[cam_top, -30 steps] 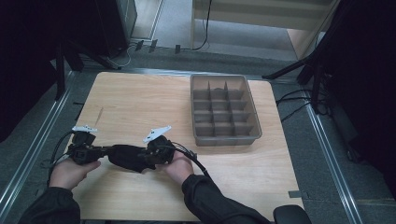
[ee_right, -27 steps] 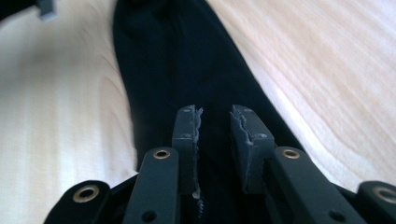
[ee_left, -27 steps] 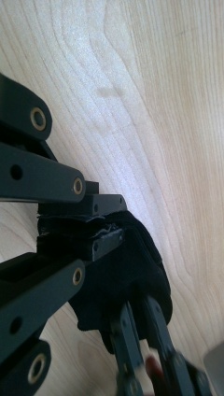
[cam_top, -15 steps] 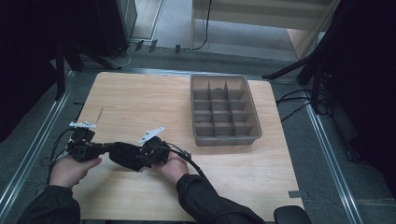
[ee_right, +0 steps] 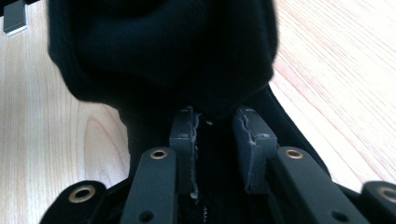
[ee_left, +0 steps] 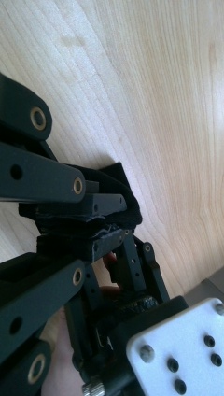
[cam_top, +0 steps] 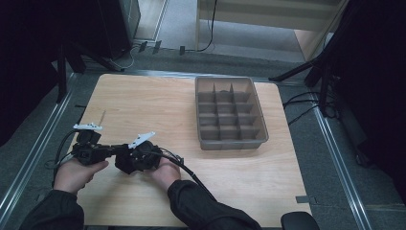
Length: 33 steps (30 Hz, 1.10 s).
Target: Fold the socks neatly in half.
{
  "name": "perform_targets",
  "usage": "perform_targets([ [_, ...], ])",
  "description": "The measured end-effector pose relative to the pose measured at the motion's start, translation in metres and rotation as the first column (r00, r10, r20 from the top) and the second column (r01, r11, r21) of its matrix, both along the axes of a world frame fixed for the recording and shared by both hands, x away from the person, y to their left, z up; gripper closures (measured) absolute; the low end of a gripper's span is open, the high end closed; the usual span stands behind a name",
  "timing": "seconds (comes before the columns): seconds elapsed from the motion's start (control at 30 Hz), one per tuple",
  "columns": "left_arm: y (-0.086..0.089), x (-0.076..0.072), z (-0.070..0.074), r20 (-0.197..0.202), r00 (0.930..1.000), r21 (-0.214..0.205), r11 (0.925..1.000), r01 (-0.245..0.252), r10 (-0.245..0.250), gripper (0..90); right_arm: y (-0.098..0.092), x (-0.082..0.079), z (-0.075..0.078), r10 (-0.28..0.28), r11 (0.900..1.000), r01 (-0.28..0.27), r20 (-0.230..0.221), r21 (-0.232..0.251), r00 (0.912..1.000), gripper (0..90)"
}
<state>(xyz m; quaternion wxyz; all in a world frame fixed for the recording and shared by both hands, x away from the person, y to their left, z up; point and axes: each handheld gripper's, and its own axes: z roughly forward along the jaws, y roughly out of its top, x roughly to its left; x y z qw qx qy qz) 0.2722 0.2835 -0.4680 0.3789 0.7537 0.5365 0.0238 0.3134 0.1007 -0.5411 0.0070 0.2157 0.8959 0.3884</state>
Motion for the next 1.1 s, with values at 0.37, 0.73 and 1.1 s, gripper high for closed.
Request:
perform_targets([
  [0.37, 0.003, 0.000, -0.001, 0.003, 0.9998, 0.073, 0.9972, -0.017, 0.017, 82.8, -0.021, 0.004, 0.024, 0.025, 0.9991, -0.025, -0.011, 0.035, 0.9996, 69.8],
  [0.73, 0.003, -0.001, -0.001, 0.002, 0.9998, 0.081, 0.9965, -0.020, 0.020, 82.7, -0.059, 0.000, 0.032, 0.014, 0.9996, -0.014, -0.005, 0.026, 0.9999, 72.0],
  [1.1, 0.002, -0.002, 0.001, 0.005, 0.9998, 0.097, 0.9951, -0.019, 0.019, 82.6, -0.068, -0.006, 0.001, 0.009, 0.9999, -0.009, -0.027, 0.007, 0.9996, 70.8],
])
